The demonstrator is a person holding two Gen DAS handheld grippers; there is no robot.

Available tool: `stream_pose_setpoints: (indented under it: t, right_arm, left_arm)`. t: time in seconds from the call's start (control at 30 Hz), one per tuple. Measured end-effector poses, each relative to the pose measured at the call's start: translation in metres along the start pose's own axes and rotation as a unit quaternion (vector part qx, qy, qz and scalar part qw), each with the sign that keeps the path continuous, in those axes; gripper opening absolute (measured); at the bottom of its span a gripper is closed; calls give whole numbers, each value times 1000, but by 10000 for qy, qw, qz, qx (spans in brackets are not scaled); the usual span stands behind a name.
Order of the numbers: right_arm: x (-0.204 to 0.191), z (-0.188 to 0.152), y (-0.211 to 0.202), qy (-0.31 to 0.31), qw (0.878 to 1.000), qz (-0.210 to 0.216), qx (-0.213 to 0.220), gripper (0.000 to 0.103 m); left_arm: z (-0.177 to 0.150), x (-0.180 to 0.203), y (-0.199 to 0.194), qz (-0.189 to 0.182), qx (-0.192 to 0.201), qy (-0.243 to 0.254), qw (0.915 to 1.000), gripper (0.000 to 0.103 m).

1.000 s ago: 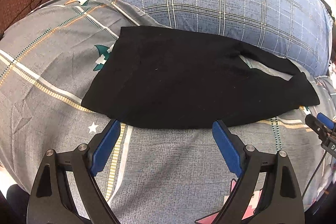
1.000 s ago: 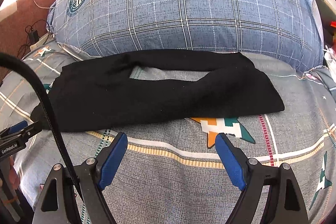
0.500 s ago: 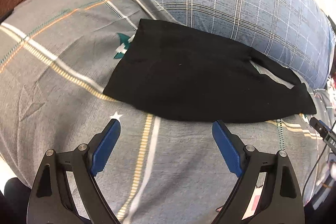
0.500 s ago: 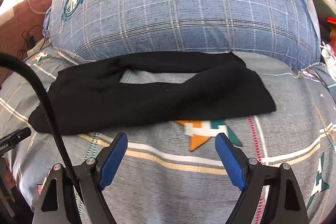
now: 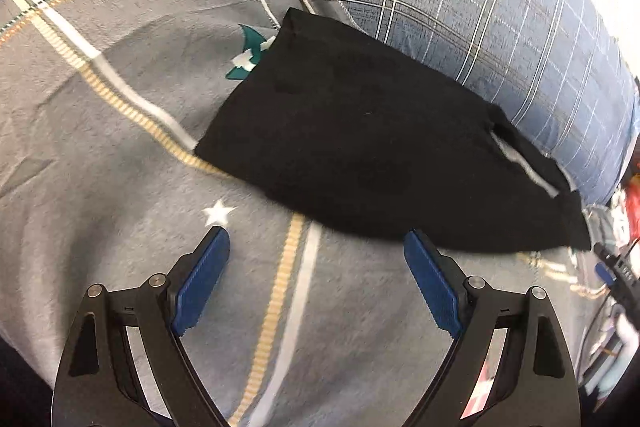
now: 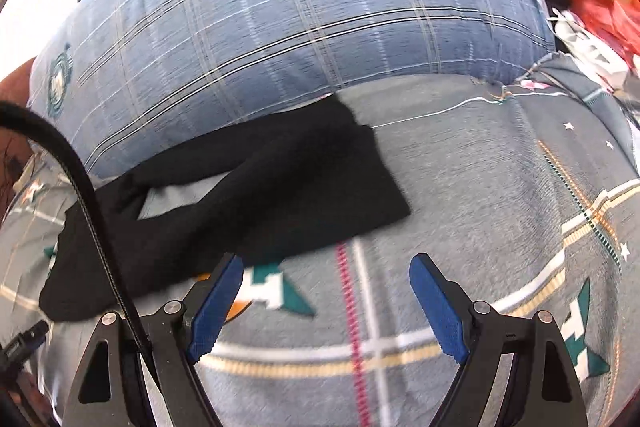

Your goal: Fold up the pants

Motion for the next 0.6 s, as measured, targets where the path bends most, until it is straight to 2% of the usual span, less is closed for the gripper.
stream_pose_setpoints:
  t: [0.17,0.27,0.4,0.53,0.6]
  right_arm:
    - [10,9,14,184,9998,44,-39,84]
    - [11,9,27,318,9990,293,-147,85]
    - [7,10,30,221,9995,238,13,85]
    - [13,17,35,452,9979,379,250,84]
    - [16,21,39,566,9968,468,329,71]
  left_arm:
    - [11,11,10,-241,25,-233,9994,89]
    - [18,17,18,-190,66,-295,9994,89]
    - [27,22,26,-201,79,-400,9990,89]
    - [37,26,34,-282,36,-549,9981,89]
    - [41,28,37,-369,50,-643,9972,89]
Point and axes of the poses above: each gripper's, at about its wrist camera, not at the fingertips, and y roughly the way its jaws point, x to its right, z to its top, the point moved 4 cm from there along y, roughly the way its jaws point, and after that the axes turned 3 degrees about -y, right-handed, at the moved point
